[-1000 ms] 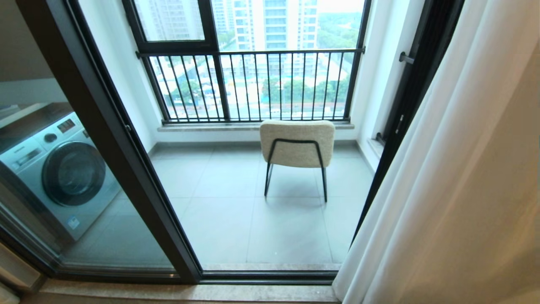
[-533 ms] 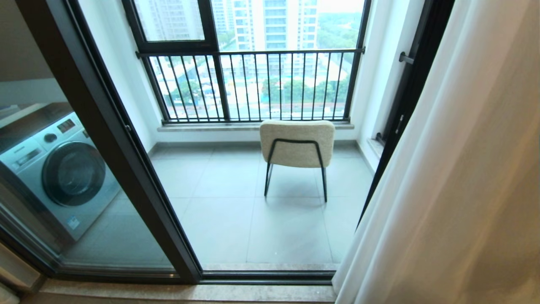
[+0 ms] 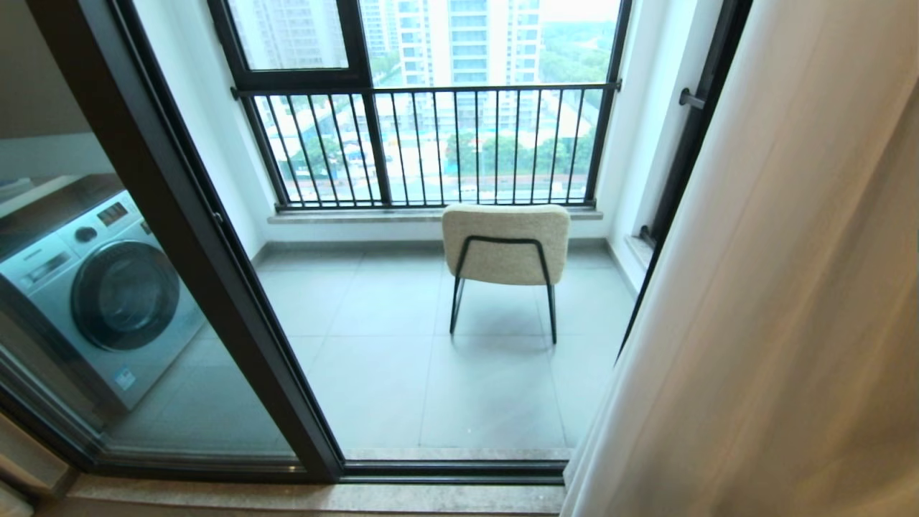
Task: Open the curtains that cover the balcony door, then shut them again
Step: Pull the inner curtains open on both sides
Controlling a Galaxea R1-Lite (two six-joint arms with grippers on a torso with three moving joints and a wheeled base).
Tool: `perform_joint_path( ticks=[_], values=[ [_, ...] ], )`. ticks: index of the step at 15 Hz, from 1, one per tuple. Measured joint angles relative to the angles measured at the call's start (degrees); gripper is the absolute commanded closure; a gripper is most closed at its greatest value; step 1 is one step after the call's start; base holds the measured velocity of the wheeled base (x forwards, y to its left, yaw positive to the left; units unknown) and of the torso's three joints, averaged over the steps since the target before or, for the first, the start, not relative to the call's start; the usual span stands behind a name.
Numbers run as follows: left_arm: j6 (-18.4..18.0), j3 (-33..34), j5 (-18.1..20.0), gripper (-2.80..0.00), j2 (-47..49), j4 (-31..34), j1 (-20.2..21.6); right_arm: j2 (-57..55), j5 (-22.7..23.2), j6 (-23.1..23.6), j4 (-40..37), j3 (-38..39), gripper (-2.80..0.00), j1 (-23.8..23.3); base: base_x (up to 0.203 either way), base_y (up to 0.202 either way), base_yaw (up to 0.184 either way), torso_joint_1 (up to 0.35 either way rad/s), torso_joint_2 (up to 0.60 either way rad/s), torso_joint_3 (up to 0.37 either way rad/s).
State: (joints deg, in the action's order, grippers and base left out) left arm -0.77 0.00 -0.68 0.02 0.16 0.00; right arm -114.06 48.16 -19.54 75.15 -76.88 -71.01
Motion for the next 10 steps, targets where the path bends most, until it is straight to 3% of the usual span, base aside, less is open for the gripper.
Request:
perform_joint_path(
  ticks=[3,10],
  values=[
    [0.00,0.00,0.02,0.00,0.00,0.02,0.00,4.44,4.50,-0.44,-0.07,6.67,0.00,2.38,0.000,0.000,0.000,0.000,0.00,0.000],
    [-0.01,0.00,-0.01,0.00,0.00,0.02,0.00,13.15,6.62,-0.56,-0.35,19.46,0.00,13.40,0.000,0.000,0.000,0.000,0.00,0.000]
  ],
)
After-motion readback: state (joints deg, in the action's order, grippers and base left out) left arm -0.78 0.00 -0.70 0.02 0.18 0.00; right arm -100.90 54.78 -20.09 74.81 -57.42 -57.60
